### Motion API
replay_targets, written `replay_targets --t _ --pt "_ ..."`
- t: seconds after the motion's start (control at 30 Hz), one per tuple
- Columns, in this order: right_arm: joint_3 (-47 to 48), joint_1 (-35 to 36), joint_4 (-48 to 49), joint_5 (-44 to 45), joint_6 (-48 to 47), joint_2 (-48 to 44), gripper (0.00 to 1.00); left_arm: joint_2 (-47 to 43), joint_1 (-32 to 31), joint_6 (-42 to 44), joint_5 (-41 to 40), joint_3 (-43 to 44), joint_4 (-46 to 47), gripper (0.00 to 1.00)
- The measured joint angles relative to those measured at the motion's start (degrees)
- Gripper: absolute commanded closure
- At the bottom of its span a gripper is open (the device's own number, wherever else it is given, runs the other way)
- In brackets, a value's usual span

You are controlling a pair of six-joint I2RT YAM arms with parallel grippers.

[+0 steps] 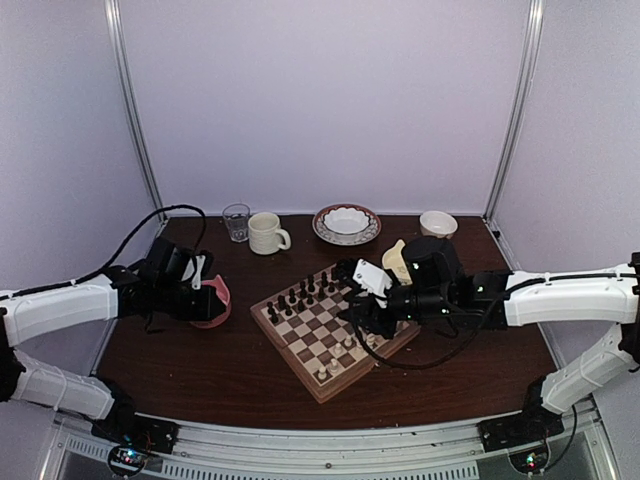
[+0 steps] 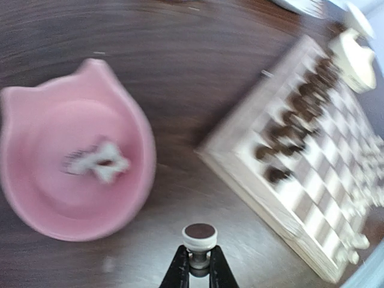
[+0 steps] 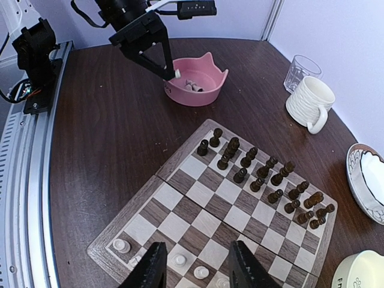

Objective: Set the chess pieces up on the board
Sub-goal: Pass from the left arm to the right

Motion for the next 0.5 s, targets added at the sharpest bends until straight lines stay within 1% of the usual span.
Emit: replay_targets --t 0.17,0.23,0.27,0.3,0.33,0.37,0.5 --pt "-1.0 1.6 2.4 0.2 -1.8 -0.2 0.55 -0.9 -7.1 0.7 6.8 -0.5 3.4 0.92" --pt "-2.5 2.6 3.6 0.6 -3.3 -0.8 0.46 -0.3 -9.4 1.3 8.9 0.3 4.0 0.92" --pt "-3.3 3.0 4.2 0.8 -3.8 -1.1 0.32 0.4 -10.5 1.7 10.1 1.0 4.4 0.92" --pt "-4.4 3.6 5.4 1.1 -5.2 -1.6 0.13 1.3 -11.4 2.1 11.3 1.8 4.7 0.92" --pt "-5.5 4.0 6.5 1.2 -6.0 -2.1 0.02 2.1 -12.0 2.5 12.2 2.5 4.9 0.92" --pt "-6.8 4.3 7.6 1.3 -7.1 -2.8 0.01 3.0 -12.6 2.8 13.1 3.4 5.0 0.92" --pt "-12.4 5.0 13.1 2.0 -10.8 -5.9 0.00 8.0 -15.4 4.6 14.9 8.4 4.1 0.92"
